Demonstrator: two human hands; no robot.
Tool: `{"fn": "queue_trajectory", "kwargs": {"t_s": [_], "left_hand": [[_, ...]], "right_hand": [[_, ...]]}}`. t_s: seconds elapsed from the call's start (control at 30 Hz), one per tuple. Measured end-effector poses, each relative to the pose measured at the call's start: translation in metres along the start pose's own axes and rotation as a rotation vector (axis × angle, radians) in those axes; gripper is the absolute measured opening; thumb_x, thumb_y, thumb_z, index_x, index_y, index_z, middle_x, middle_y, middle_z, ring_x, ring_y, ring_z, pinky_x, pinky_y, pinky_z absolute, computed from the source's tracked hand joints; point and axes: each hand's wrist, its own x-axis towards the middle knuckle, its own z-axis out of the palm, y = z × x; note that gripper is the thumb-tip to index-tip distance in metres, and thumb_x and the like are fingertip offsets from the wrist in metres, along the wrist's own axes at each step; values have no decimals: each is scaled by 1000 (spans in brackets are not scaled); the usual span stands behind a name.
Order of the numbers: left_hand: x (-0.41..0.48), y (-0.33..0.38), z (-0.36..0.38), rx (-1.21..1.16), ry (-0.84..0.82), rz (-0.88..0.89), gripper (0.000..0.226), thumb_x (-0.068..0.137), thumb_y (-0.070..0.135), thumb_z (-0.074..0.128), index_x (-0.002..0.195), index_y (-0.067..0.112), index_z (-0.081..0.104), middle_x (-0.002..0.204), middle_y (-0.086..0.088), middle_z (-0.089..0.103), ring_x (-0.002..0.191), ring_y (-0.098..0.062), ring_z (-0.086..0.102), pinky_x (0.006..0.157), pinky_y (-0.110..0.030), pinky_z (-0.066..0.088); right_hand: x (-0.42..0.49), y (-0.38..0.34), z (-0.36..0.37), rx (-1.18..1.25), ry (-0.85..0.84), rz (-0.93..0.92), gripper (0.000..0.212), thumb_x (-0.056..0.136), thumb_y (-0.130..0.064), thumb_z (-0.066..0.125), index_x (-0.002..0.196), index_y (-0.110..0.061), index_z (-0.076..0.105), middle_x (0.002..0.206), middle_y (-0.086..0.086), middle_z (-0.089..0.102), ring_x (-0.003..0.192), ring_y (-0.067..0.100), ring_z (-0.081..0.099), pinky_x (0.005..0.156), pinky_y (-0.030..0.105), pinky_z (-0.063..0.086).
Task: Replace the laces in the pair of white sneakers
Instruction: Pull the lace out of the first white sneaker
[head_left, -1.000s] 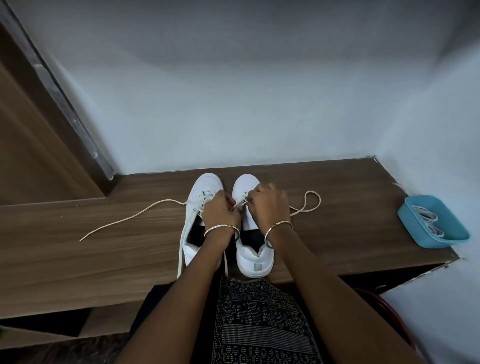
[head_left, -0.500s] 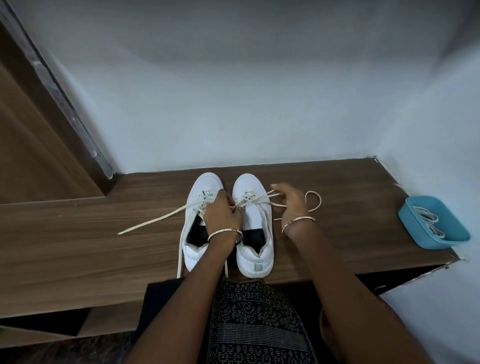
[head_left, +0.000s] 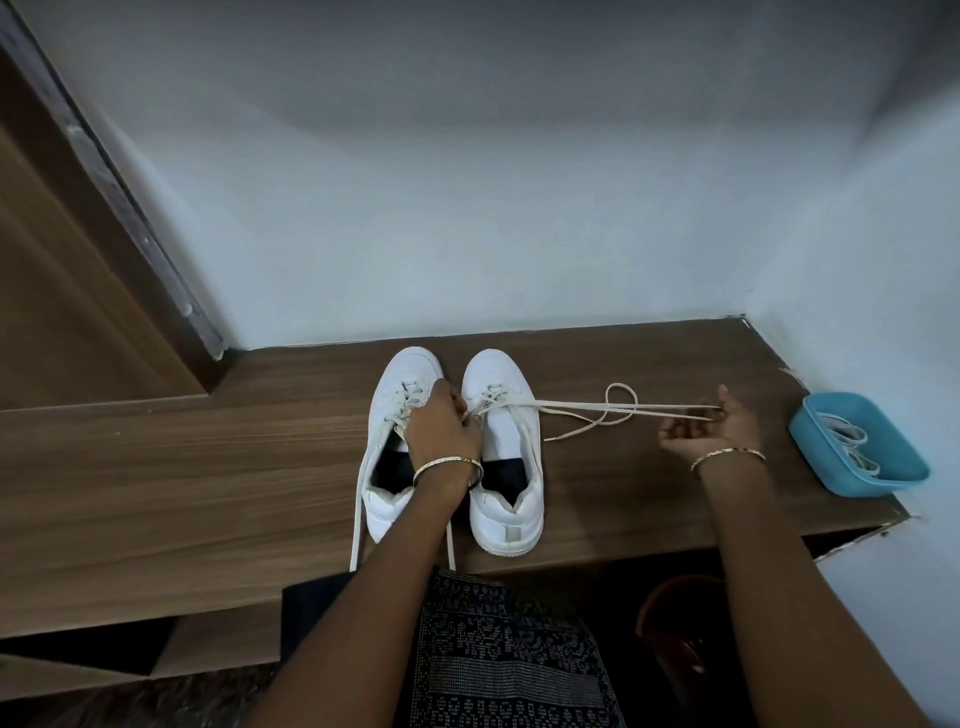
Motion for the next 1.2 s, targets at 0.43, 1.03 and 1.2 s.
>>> {"fn": "queue_trajectory", "kwargs": {"t_s": [0.43,1.03,1.2], "left_hand": [[8,9,0,193,-113,291,38,87,10,56,121,26,57,99,-7,65,89,-32,64,70,-38,49],[41,21,-22,-652,-441,-456,32,98,25,51,69,11,54,69,-5,55,63,-21,49,56,-28,36],[67,30,-67,-1025,-392,-650,35,84,38,61,57,20,47,59,5,51,56,-15,53,56,-28,36]], "right_hand": [[-17,13,-13,-1740,118,-562,32,90,-27,70,106,0,67,110,22,63,104,38,60,84,37,44],[-57,165,29,-1665,-340,-1080,21,86,-7,56,107,-9,56,96,15,65,88,36,59,65,32,31],[-55,172,31,-1706,-304,-1099,18,83,-4,56,100,-2,63,96,17,64,90,37,58,71,39,43]]}}
